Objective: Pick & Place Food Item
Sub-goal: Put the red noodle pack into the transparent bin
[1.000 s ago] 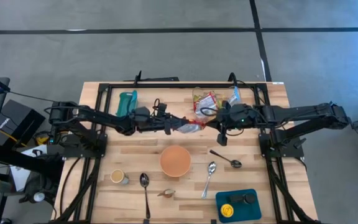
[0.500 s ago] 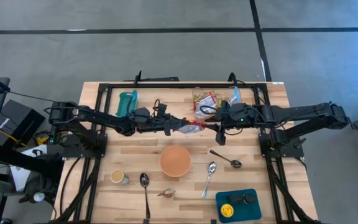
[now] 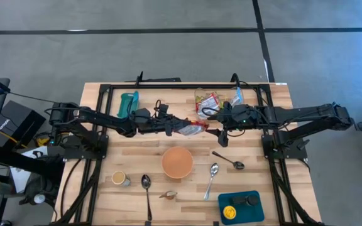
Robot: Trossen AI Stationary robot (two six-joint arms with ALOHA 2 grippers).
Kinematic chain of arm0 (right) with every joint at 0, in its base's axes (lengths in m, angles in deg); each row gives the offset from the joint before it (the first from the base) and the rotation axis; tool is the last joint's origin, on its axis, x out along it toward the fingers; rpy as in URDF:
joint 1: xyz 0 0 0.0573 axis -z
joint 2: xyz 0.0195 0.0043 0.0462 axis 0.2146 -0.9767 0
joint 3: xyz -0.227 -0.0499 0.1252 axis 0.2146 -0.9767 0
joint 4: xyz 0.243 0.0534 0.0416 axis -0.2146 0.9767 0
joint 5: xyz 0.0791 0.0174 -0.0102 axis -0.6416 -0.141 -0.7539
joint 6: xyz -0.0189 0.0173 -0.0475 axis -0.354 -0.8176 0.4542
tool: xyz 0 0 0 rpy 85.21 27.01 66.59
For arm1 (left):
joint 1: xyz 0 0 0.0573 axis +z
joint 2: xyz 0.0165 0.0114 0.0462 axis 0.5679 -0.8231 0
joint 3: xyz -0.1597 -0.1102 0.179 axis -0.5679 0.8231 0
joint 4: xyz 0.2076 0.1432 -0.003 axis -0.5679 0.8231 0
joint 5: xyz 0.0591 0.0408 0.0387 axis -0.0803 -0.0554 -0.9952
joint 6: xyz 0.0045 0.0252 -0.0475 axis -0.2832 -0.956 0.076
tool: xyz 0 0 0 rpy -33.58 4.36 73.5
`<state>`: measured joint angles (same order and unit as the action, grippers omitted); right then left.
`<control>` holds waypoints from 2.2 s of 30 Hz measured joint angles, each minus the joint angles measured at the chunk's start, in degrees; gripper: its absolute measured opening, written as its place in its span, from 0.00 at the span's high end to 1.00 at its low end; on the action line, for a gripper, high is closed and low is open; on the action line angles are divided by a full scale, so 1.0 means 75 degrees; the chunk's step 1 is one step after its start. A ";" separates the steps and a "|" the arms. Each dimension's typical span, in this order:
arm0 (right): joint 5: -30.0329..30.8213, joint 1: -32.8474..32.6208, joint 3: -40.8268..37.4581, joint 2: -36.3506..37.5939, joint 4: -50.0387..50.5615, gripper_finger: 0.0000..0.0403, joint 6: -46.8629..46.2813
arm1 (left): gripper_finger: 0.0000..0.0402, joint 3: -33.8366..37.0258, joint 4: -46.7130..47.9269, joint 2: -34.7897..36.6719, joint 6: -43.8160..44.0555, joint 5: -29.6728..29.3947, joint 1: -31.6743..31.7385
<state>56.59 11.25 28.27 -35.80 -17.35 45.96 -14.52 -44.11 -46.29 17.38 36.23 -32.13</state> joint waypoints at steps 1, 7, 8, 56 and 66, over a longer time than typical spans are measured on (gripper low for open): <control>0.0000 0.0000 0.0000 0.0000 -0.0003 0.36 0.0000 | 1.00 0.0000 -0.0003 0.0000 0.0006 -0.0001 -0.0013; -0.0054 0.0000 0.0000 0.0000 -0.0001 0.35 -0.0001 | 1.00 0.0000 -0.0251 0.0000 0.0006 -0.0001 -0.0090; -0.0077 0.0000 0.0000 0.0000 -0.0002 0.35 -0.0002 | 1.00 0.0000 -0.0222 0.0000 0.0006 0.0000 -0.0090; -0.0405 -0.0245 0.0000 0.0000 0.0261 0.85 -0.0002 | 1.00 -0.0679 0.0726 -0.0003 -0.0422 -0.0009 -0.0236; -0.0405 -0.0245 0.0000 0.0000 0.0262 0.99 -0.0063 | 1.00 -0.0679 0.0743 -0.0003 -0.0422 -0.0009 -0.0236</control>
<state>53.55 9.41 28.27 -35.80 -15.38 45.48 -19.61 -38.54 -46.31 14.22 36.17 -33.90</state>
